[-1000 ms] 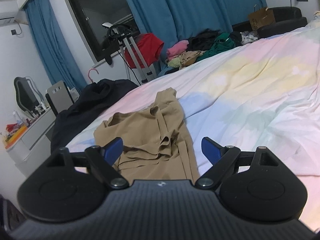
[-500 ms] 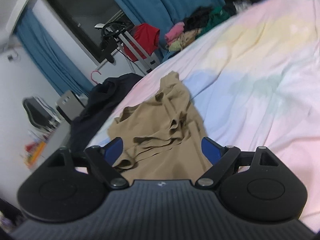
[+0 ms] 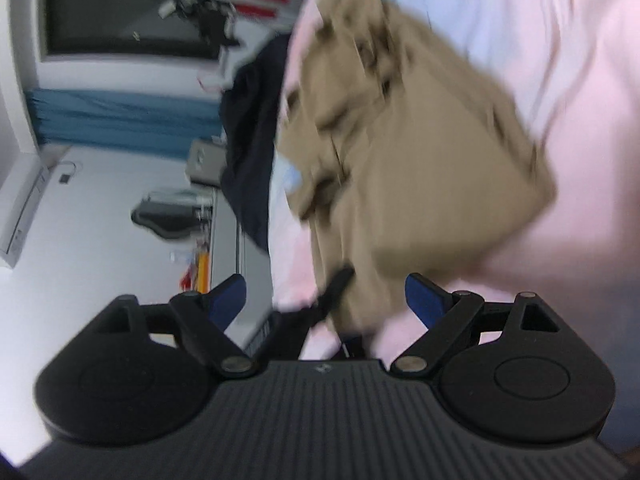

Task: Fold clothes

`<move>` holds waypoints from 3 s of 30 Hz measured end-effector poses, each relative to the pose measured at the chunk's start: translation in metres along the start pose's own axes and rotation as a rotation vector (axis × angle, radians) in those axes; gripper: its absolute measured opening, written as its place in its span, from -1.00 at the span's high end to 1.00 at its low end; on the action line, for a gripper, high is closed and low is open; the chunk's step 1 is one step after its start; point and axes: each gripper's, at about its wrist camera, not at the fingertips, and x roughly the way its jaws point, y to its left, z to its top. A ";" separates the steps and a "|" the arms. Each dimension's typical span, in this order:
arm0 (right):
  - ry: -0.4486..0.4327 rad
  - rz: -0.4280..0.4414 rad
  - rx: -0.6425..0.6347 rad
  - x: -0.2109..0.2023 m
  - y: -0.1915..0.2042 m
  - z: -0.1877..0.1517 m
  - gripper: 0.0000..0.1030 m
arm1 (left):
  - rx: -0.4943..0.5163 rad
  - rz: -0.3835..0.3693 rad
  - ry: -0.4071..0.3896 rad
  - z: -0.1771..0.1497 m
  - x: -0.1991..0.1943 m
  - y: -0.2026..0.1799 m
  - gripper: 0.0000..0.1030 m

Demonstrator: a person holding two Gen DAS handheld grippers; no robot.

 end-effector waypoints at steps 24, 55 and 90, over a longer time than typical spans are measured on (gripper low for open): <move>-0.281 -0.219 0.040 -0.011 -0.029 0.005 0.50 | -0.146 -0.138 -0.059 0.009 -0.020 0.011 0.59; -0.261 -0.183 0.084 -0.058 -0.027 -0.026 0.62 | -0.044 -0.185 -0.086 -0.025 -0.084 -0.017 0.86; -0.416 -0.176 -0.018 -0.030 0.058 0.041 0.61 | -0.056 -0.050 -0.182 0.049 -0.060 -0.102 0.85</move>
